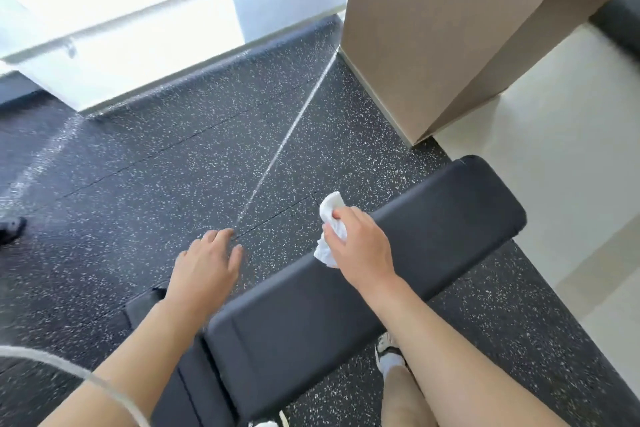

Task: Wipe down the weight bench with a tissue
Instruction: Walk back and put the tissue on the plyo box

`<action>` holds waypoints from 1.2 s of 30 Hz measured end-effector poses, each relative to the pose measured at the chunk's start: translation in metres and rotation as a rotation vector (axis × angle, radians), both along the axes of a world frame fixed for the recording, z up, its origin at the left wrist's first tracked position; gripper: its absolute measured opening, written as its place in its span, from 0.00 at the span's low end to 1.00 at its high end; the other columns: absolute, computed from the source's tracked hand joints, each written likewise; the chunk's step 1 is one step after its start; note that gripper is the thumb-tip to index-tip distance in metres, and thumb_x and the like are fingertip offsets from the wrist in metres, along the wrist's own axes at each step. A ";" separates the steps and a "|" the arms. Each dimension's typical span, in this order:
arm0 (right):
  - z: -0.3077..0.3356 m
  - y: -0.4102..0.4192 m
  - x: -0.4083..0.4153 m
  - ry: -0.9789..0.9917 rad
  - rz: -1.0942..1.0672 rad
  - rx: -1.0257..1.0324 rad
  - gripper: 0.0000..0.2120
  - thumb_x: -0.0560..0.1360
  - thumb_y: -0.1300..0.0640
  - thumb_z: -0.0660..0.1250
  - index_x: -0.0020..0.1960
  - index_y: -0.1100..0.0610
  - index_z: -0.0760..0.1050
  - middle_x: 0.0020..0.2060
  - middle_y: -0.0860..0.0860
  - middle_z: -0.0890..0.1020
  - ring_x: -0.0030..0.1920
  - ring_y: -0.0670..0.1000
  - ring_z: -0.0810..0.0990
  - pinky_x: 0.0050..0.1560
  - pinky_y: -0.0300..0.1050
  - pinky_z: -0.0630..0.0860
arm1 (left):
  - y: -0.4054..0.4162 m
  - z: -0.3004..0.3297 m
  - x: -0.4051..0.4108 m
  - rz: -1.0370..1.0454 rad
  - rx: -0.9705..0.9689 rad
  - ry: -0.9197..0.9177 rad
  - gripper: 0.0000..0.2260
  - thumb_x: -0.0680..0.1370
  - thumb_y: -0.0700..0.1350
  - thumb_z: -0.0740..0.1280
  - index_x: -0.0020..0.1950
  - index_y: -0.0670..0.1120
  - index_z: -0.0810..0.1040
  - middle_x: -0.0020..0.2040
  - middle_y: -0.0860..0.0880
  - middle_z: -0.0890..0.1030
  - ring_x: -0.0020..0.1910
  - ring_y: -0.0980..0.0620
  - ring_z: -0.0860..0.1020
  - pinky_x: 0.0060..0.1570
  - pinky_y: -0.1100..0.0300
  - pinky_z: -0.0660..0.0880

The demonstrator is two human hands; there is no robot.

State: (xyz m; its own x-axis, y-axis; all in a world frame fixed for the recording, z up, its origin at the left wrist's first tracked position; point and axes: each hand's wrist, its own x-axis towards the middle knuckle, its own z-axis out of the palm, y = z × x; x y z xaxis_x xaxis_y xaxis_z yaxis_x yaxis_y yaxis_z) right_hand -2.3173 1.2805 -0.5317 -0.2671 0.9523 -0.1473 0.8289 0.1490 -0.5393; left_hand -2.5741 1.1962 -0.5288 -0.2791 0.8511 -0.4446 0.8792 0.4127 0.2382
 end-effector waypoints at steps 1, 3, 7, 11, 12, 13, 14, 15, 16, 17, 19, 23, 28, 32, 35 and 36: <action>0.022 -0.001 -0.007 0.009 -0.002 0.015 0.09 0.81 0.46 0.64 0.55 0.51 0.75 0.45 0.47 0.78 0.48 0.53 0.75 0.44 0.50 0.70 | -0.001 0.022 -0.007 0.005 0.045 -0.012 0.20 0.85 0.54 0.58 0.75 0.49 0.72 0.70 0.47 0.76 0.67 0.42 0.75 0.66 0.45 0.71; 0.065 -0.004 -0.018 0.033 -0.013 0.031 0.09 0.81 0.46 0.64 0.56 0.50 0.75 0.46 0.47 0.78 0.48 0.52 0.75 0.44 0.49 0.70 | -0.006 0.068 -0.018 -0.002 0.110 -0.030 0.20 0.85 0.54 0.60 0.74 0.49 0.72 0.70 0.47 0.77 0.67 0.42 0.75 0.66 0.45 0.71; 0.147 -0.013 -0.034 0.085 -0.054 0.044 0.09 0.80 0.46 0.64 0.54 0.51 0.77 0.46 0.46 0.78 0.47 0.51 0.76 0.45 0.50 0.74 | -0.029 0.155 -0.038 -0.029 0.221 -0.048 0.21 0.84 0.55 0.63 0.75 0.50 0.71 0.71 0.49 0.75 0.68 0.44 0.74 0.67 0.45 0.71; 0.212 -0.023 -0.041 0.157 -0.086 0.059 0.10 0.81 0.45 0.62 0.52 0.50 0.77 0.45 0.45 0.78 0.46 0.50 0.76 0.46 0.52 0.75 | -0.053 0.230 -0.050 -0.022 0.280 -0.001 0.23 0.83 0.58 0.62 0.76 0.53 0.70 0.73 0.52 0.73 0.70 0.47 0.71 0.69 0.47 0.69; 0.227 -0.024 -0.042 0.169 -0.076 0.075 0.10 0.81 0.45 0.62 0.53 0.49 0.77 0.45 0.44 0.77 0.46 0.49 0.76 0.45 0.51 0.75 | -0.057 0.247 -0.051 -0.008 0.293 0.013 0.23 0.83 0.58 0.62 0.77 0.53 0.69 0.73 0.52 0.73 0.71 0.47 0.71 0.69 0.47 0.69; 0.242 -0.025 -0.043 0.171 -0.059 0.094 0.10 0.81 0.44 0.61 0.54 0.49 0.77 0.45 0.44 0.77 0.45 0.49 0.76 0.44 0.50 0.73 | -0.060 0.263 -0.051 0.011 0.304 0.021 0.24 0.83 0.59 0.62 0.77 0.53 0.69 0.74 0.53 0.72 0.71 0.47 0.70 0.69 0.47 0.69; 0.256 -0.025 -0.042 0.169 -0.040 0.114 0.10 0.81 0.43 0.61 0.54 0.48 0.76 0.44 0.43 0.77 0.45 0.48 0.76 0.43 0.49 0.71 | -0.062 0.279 -0.050 0.032 0.322 0.025 0.24 0.83 0.58 0.63 0.77 0.52 0.69 0.74 0.52 0.72 0.71 0.47 0.70 0.70 0.47 0.69; 0.271 -0.024 -0.041 0.168 -0.021 0.131 0.11 0.81 0.43 0.61 0.54 0.48 0.76 0.44 0.43 0.77 0.45 0.48 0.76 0.42 0.48 0.71 | -0.064 0.294 -0.048 0.054 0.343 0.026 0.24 0.82 0.58 0.63 0.77 0.52 0.70 0.74 0.52 0.72 0.71 0.47 0.71 0.70 0.47 0.69; 0.286 -0.023 -0.039 0.172 -0.009 0.147 0.11 0.81 0.42 0.61 0.54 0.48 0.77 0.44 0.43 0.78 0.45 0.47 0.76 0.42 0.47 0.70 | -0.066 0.310 -0.044 0.078 0.367 0.022 0.24 0.82 0.58 0.64 0.77 0.52 0.70 0.73 0.52 0.73 0.71 0.47 0.71 0.70 0.47 0.69; 0.301 -0.020 -0.036 0.183 -0.002 0.167 0.12 0.81 0.42 0.61 0.55 0.48 0.77 0.45 0.43 0.78 0.45 0.47 0.76 0.42 0.47 0.70 | -0.066 0.325 -0.040 0.101 0.396 0.015 0.24 0.82 0.58 0.65 0.77 0.51 0.70 0.73 0.51 0.73 0.71 0.47 0.71 0.70 0.47 0.69; 0.334 -0.013 -0.031 0.211 0.013 0.206 0.12 0.81 0.43 0.62 0.57 0.49 0.78 0.47 0.43 0.80 0.45 0.47 0.77 0.43 0.46 0.71 | -0.066 0.356 -0.030 0.136 0.451 0.012 0.25 0.82 0.58 0.65 0.77 0.52 0.70 0.74 0.51 0.73 0.71 0.48 0.70 0.70 0.48 0.68; 0.396 0.005 -0.024 0.281 0.063 0.270 0.12 0.81 0.45 0.66 0.59 0.51 0.79 0.50 0.47 0.83 0.48 0.49 0.79 0.48 0.48 0.77 | -0.062 0.415 -0.011 0.187 0.557 0.019 0.26 0.82 0.59 0.64 0.78 0.52 0.68 0.74 0.52 0.72 0.72 0.48 0.70 0.71 0.47 0.68; 0.454 0.021 -0.020 0.311 0.124 0.365 0.13 0.81 0.44 0.66 0.59 0.50 0.80 0.47 0.45 0.82 0.45 0.47 0.79 0.40 0.39 0.72 | -0.061 0.467 -0.001 0.230 0.650 0.055 0.25 0.82 0.59 0.64 0.77 0.52 0.70 0.75 0.51 0.72 0.73 0.49 0.67 0.73 0.47 0.66; 0.490 0.035 -0.015 0.348 0.168 0.376 0.14 0.81 0.44 0.67 0.61 0.50 0.79 0.50 0.44 0.83 0.45 0.44 0.79 0.40 0.34 0.71 | -0.057 0.497 0.004 0.258 0.694 0.081 0.24 0.81 0.58 0.65 0.76 0.52 0.72 0.74 0.52 0.72 0.73 0.49 0.68 0.72 0.47 0.67; 0.509 0.048 -0.014 0.383 0.202 0.388 0.13 0.81 0.44 0.67 0.61 0.50 0.79 0.50 0.44 0.84 0.45 0.44 0.79 0.42 0.39 0.76 | -0.052 0.515 0.010 0.303 0.732 0.115 0.23 0.81 0.57 0.67 0.75 0.52 0.73 0.74 0.52 0.73 0.73 0.48 0.68 0.71 0.47 0.68; 0.514 0.053 -0.014 0.390 0.213 0.396 0.13 0.81 0.45 0.67 0.60 0.50 0.79 0.49 0.45 0.84 0.45 0.45 0.80 0.43 0.42 0.77 | -0.052 0.519 0.013 0.319 0.741 0.130 0.23 0.81 0.57 0.67 0.75 0.52 0.73 0.74 0.52 0.73 0.72 0.49 0.68 0.71 0.47 0.68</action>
